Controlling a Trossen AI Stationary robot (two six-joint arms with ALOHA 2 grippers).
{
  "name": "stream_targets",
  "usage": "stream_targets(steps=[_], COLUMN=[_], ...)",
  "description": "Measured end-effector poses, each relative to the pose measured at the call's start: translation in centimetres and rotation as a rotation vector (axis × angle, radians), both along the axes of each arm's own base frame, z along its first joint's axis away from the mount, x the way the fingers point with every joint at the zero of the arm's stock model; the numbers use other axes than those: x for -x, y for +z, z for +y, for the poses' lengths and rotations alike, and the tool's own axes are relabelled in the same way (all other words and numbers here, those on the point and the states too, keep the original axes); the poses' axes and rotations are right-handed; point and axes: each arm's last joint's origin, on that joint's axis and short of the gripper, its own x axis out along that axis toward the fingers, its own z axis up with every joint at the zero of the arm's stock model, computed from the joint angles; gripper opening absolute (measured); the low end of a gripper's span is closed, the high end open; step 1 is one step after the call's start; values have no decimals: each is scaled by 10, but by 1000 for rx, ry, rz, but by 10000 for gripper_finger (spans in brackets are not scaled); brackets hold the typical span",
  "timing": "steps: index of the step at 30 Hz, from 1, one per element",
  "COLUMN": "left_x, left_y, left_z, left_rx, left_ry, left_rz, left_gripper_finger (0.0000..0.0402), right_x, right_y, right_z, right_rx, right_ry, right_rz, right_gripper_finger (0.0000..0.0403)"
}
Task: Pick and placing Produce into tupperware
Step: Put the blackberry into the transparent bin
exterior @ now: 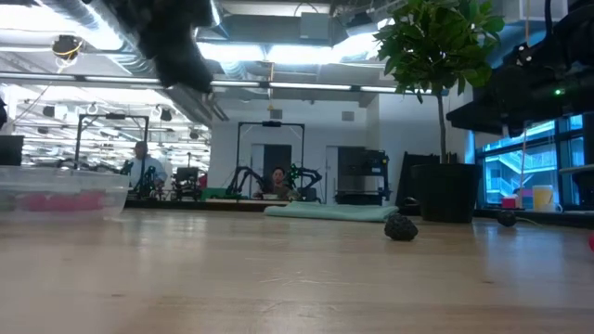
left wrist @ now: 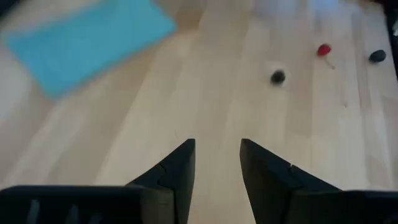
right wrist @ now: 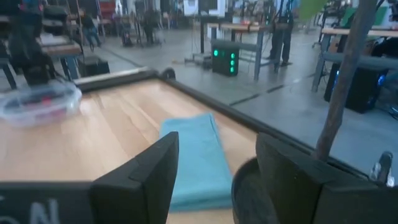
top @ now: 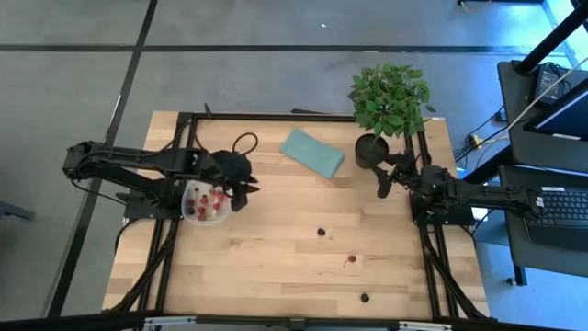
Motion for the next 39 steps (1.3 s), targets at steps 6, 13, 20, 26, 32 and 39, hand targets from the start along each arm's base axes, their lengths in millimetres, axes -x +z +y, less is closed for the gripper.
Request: stream_targets(steps=[6, 13, 20, 26, 32, 39], left_x=[-13, -9, 6, 3, 1, 1], left_y=[0, -36, -65, -71, -75, -76], left_z=[-3, -5, -7, -11, -11, -11], left_rx=[-230, -297, -336, -333, -329, -349], left_ry=[-110, -279, -287, -305, -308, -318], left_rz=[-234, -505, -618, -632, -609, -604], left_gripper_finger=[121, 121, 121, 121, 121, 121], right_x=[0, 0, -8, -32, -79, -137], right_y=[9, 16, 18, 47, 74, 87], right_z=[0, 0, 10, 19, 24, 40], right_rx=[7, -17, -2, 108, 124, -103], right_ry=[0, 14, 293, 356, 279, 277], right_rz=[-100, -194, -140, 17, 368, 600], right_gripper_finger=[217, 217, 217, 217, 217, 217])
